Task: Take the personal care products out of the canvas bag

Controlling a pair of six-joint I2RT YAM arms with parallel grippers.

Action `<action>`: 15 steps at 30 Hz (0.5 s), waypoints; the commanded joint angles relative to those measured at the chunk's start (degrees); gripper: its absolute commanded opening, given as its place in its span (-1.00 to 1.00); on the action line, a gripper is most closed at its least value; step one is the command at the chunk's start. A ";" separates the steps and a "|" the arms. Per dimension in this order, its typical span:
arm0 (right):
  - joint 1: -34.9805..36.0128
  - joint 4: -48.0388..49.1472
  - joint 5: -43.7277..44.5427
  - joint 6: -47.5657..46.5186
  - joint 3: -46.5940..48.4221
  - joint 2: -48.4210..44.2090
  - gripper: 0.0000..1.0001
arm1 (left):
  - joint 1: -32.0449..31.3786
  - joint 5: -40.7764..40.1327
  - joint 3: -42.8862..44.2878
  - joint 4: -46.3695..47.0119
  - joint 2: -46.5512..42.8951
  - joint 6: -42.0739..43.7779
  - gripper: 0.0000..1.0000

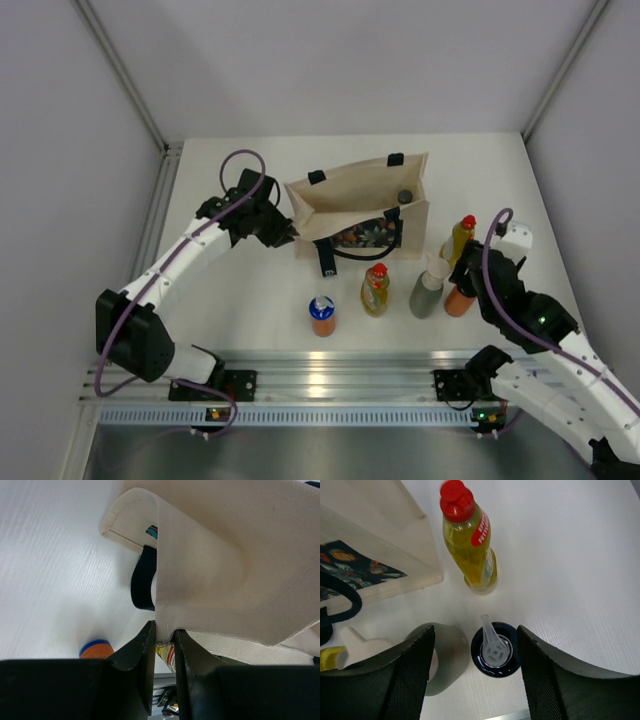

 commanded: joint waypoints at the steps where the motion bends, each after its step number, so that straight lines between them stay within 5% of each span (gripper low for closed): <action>1: -0.33 4.17 -0.15 -4.15 8.98 3.51 0.29 | -0.12 1.93 2.06 1.01 0.83 0.36 -1.00; 10: -0.41 9.44 -16.65 -15.13 33.15 23.19 0.20 | -0.12 2.02 2.41 1.10 0.83 -0.16 -1.00; 15: -0.33 0.85 -24.14 -20.24 51.93 43.02 0.13 | -0.12 2.28 2.50 1.01 0.57 -0.34 -1.00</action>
